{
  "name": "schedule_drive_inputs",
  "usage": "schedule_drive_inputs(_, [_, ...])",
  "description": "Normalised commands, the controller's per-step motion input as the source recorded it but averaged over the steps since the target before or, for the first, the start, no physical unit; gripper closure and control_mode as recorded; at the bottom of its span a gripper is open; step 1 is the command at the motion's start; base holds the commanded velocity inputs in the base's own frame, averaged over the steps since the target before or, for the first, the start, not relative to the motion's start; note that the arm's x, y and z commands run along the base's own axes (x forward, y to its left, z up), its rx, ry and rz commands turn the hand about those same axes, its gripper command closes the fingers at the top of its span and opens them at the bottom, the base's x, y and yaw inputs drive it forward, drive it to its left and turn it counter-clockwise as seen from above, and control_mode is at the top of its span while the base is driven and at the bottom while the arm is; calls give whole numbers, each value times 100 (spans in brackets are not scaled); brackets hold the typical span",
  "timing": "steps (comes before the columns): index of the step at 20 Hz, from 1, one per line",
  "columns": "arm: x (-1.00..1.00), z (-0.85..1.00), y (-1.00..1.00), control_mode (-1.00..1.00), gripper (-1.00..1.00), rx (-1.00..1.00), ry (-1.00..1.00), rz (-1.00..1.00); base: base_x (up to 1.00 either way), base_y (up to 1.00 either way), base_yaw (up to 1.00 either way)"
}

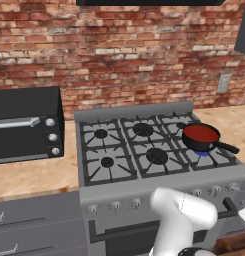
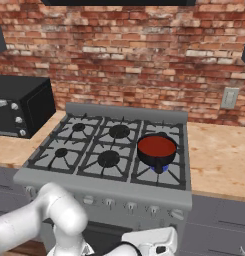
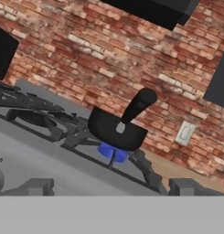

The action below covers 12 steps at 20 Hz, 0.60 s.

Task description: Wait until the marinara sauce is simmered to a deep red color and then turn off the stove.

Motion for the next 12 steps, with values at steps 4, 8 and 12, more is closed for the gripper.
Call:
schedule_drive_inputs(4, [31,-8,-28,-100,-100,0,0,0,0,0,0])
schedule_drive_inputs(8, [25,-16,-23,-100,-100,0,0,0,0,0,0])
schedule_drive_inputs(12, [4,-39,-24,-100,-100,-5,0,4,0,0,0])
